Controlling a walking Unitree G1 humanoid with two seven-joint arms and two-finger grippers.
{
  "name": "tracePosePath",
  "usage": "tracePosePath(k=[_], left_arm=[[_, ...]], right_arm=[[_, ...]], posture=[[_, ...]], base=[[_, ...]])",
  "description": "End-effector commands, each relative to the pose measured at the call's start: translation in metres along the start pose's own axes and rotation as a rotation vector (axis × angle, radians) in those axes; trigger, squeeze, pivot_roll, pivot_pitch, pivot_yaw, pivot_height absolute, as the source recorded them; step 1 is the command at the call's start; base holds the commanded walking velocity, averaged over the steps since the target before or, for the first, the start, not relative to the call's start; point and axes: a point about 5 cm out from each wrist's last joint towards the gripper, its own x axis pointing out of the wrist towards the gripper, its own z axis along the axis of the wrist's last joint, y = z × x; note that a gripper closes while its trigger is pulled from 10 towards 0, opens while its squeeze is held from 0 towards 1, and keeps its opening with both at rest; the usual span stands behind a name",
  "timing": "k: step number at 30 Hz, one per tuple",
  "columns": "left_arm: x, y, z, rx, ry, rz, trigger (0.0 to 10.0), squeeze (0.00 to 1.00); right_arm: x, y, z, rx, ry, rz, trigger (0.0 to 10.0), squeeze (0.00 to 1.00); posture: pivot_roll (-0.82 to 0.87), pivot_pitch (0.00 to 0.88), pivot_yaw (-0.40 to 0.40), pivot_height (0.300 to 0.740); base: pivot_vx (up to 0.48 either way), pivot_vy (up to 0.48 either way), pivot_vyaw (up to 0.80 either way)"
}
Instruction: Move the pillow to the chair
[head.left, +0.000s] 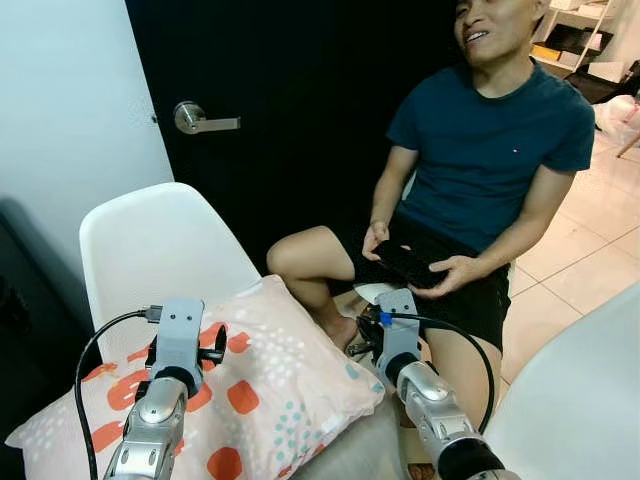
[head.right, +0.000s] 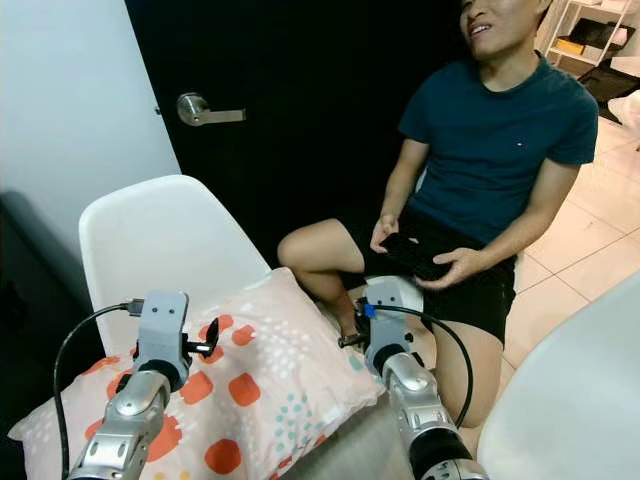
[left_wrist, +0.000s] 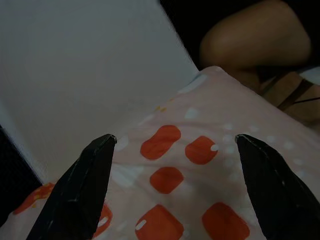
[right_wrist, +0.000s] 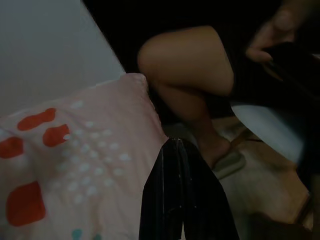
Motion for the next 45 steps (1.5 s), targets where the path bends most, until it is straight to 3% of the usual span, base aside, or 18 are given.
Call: tracePosePath(k=[1,20,27,30,32,34,36,41,45], left_arm=[[0.0,-0.003,-0.001,0.006,0.001,-0.007,10.0,0.0],[0.003,-0.012,-0.001,0.028,-0.009,-0.051,10.0,0.0],[0.005,-0.015,-0.01,0.034,0.015,-0.058,10.0,0.0],[0.008,-0.015,-0.012,-0.01,0.045,-0.043,10.0,0.0],[0.017,-0.02,-0.019,0.056,0.091,-0.107,10.0,0.0],[0.021,-0.018,-0.018,0.108,0.093,-0.126,10.0,0.0],[0.027,-0.007,-0.015,0.061,0.108,-0.045,10.0,0.0],[0.031,-0.002,-0.01,0.057,0.1,-0.048,10.0,0.0],[0.033,0.003,-0.019,0.03,0.175,-0.059,10.0,0.0]], right_arm=[[-0.002,-0.003,-0.005,0.011,0.029,-0.017,10.0,0.0],[-0.007,-0.013,-0.009,-0.031,0.043,-0.068,10.0,0.0],[-0.01,-0.018,-0.016,-0.05,0.09,-0.088,10.0,0.0],[-0.008,-0.023,-0.012,-0.051,0.089,-0.112,10.0,0.0],[-0.007,-0.031,-0.013,-0.073,0.129,-0.129,10.0,0.0],[-0.004,-0.033,-0.007,-0.122,0.127,-0.113,10.0,0.0],[-0.001,-0.038,0.0,-0.093,0.117,-0.142,10.0,0.0],[0.003,-0.039,0.006,-0.072,0.102,-0.158,10.0,0.0],[0.007,-0.03,0.006,-0.13,0.102,-0.108,10.0,0.0]], posture=[[-0.01,0.055,-0.05,0.74],[-0.03,0.031,-0.045,0.74],[-0.05,0.0,-0.054,0.74],[-0.04,0.004,-0.051,0.74],[-0.02,0.0,-0.049,0.74],[-0.04,0.0,-0.035,0.74],[-0.05,0.023,-0.019,0.74],[-0.03,0.03,0.012,0.74],[-0.04,0.033,0.058,0.74]], base=[[0.0,0.0,-0.8],[0.0,0.0,-0.8],[0.0,0.0,-0.8],[0.0,0.0,-0.8],[0.0,0.0,-0.8],[0.0,0.0,-0.8],[0.0,0.0,-0.8],[0.0,0.0,-0.8],[0.0,0.0,-0.8]])
